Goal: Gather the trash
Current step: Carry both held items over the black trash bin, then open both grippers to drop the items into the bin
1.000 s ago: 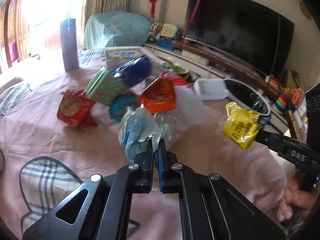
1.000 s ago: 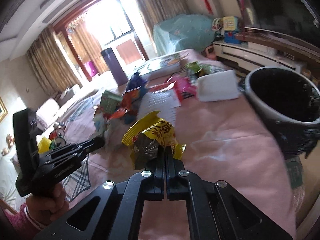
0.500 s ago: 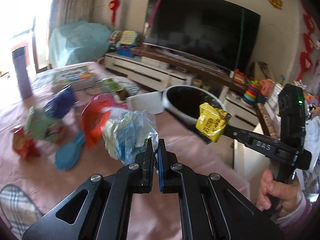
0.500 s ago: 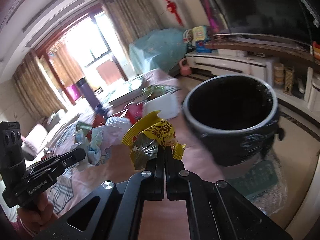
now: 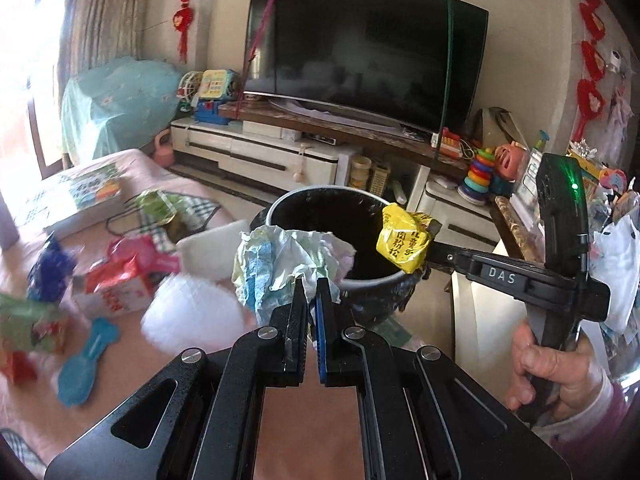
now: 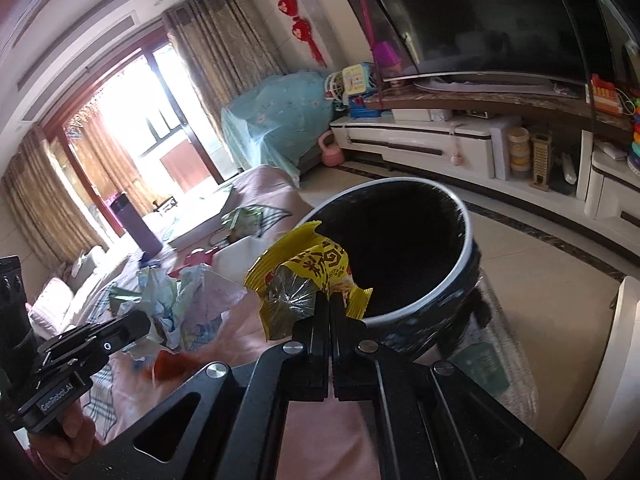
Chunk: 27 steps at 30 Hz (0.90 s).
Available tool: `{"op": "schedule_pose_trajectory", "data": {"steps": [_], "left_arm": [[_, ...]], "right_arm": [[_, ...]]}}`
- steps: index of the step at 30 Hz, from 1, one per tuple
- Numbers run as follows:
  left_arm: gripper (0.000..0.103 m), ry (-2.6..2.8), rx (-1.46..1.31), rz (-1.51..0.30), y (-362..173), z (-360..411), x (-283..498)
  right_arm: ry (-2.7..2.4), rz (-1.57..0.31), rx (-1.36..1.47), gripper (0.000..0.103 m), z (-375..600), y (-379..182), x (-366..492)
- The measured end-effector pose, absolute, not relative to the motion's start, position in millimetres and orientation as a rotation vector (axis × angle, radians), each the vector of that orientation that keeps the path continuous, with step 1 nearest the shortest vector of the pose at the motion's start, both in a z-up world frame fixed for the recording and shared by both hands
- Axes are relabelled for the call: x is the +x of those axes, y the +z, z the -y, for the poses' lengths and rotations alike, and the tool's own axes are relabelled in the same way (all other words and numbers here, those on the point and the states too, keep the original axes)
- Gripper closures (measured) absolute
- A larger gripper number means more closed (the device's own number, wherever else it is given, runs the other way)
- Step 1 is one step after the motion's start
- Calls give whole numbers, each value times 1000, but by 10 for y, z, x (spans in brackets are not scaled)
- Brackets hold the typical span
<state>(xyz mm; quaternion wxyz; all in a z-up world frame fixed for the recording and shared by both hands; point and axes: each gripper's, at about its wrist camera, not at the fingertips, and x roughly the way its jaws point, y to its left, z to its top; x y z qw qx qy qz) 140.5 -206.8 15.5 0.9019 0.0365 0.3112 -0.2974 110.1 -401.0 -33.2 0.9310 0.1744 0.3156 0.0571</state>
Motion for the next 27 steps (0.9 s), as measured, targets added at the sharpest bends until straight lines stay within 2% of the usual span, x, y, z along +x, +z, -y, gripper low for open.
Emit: {"op": "schedule_pose_trajectory", "data": {"steps": [16, 19, 21, 22, 24, 26, 27], "left_arm": [[100, -677, 105, -707, 10, 2713, 2037], [100, -685, 114, -736, -52, 2785, 2115], [97, -684, 115, -758, -82, 2807, 2156], [93, -683, 113, -762, -87, 2801, 2165], [79, -671, 113, -763, -87, 2787, 2163], [49, -656, 100, -754, -62, 2735, 2142], [45, -650, 92, -748, -48, 2699, 2123]], "right_arm": [[65, -741, 341, 102, 4422, -465, 1741], [52, -761, 339, 97, 4466, -488, 1799], [56, -774, 346, 97, 4503, -502, 1833], [54, -778, 346, 97, 4513, -501, 1846], [52, -778, 342, 96, 4522, -488, 1849], [52, -772, 352, 92, 4535, -466, 1833], [52, -766, 358, 86, 4537, -451, 1818]]}}
